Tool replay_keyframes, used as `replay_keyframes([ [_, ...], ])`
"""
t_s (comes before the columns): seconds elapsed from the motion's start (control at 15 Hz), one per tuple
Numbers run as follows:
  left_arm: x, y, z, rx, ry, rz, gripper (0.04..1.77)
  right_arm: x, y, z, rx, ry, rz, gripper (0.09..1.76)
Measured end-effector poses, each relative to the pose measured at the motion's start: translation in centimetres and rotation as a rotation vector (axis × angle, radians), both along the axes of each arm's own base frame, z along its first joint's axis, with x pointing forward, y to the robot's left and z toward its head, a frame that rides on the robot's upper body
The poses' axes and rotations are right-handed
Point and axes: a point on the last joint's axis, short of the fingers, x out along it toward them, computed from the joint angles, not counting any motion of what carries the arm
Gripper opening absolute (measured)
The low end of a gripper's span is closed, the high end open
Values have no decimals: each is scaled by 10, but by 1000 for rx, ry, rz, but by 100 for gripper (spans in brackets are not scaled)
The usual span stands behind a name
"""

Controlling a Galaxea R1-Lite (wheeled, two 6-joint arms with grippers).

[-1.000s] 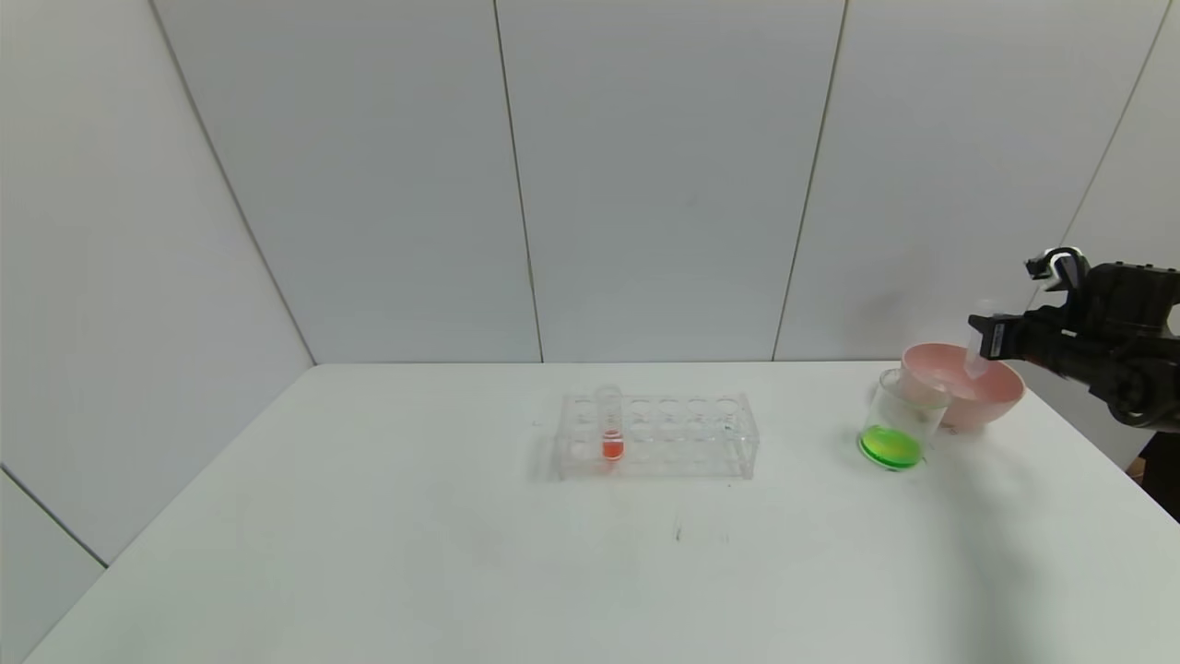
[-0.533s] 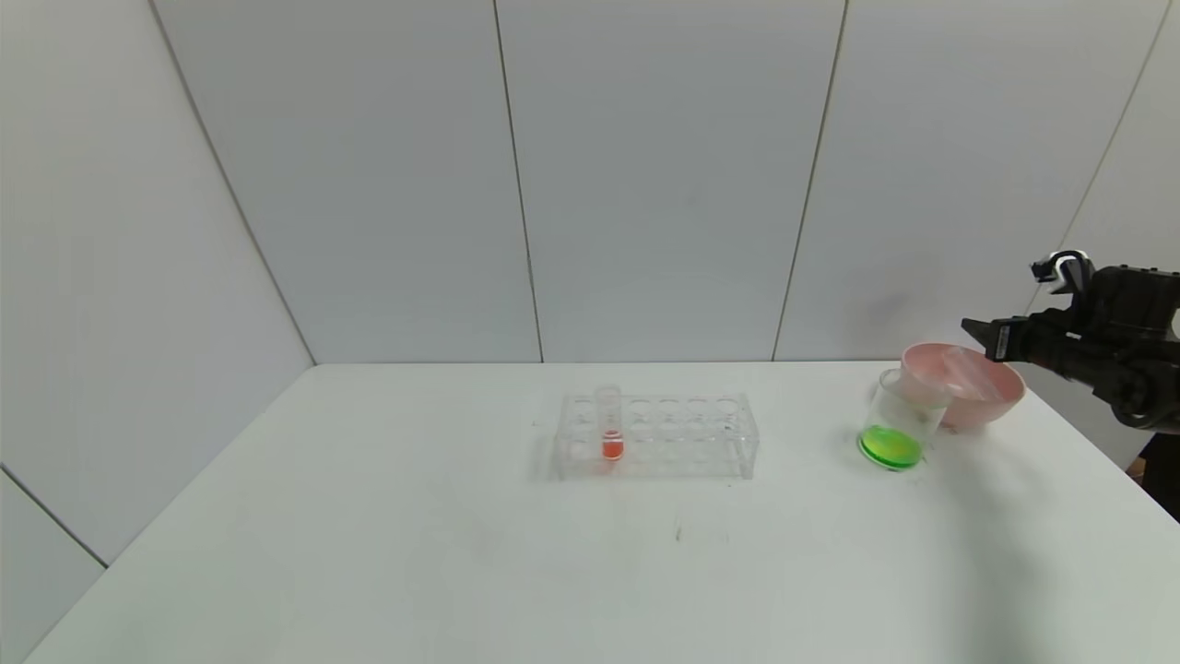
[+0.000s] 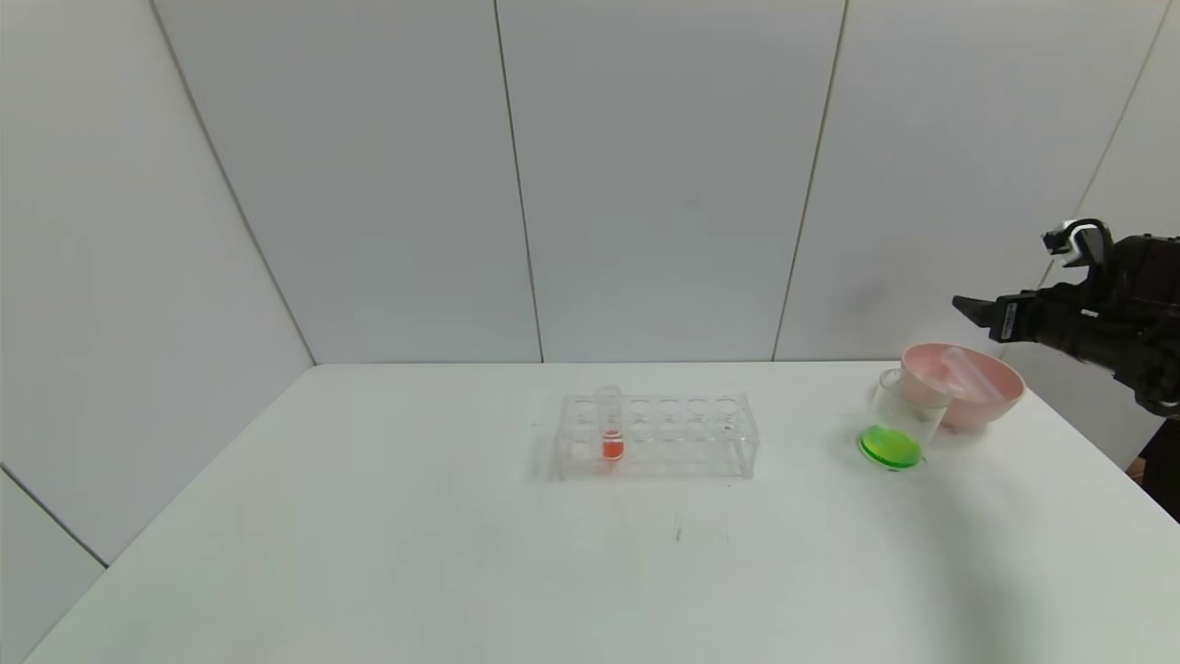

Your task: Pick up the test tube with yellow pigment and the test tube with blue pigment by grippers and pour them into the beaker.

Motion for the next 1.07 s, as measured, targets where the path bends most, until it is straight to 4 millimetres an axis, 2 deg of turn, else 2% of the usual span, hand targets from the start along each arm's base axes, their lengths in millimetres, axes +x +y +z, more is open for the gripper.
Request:
replay_keyframes([
  [0.2,0,0,0,0,0,0,176,-18,29,21,15,-26,49,158],
  [0.33,0,0,0,0,0,0,176,-38,45,38,37,-50,73,161],
  [0.47,0,0,0,0,0,0,176,-66,57,59,57,-88,95,163],
  [0.8,0,0,0,0,0,0,176,-162,72,100,75,-209,124,167],
  [1.07,0,0,0,0,0,0,176,-251,83,114,59,-325,223,168],
])
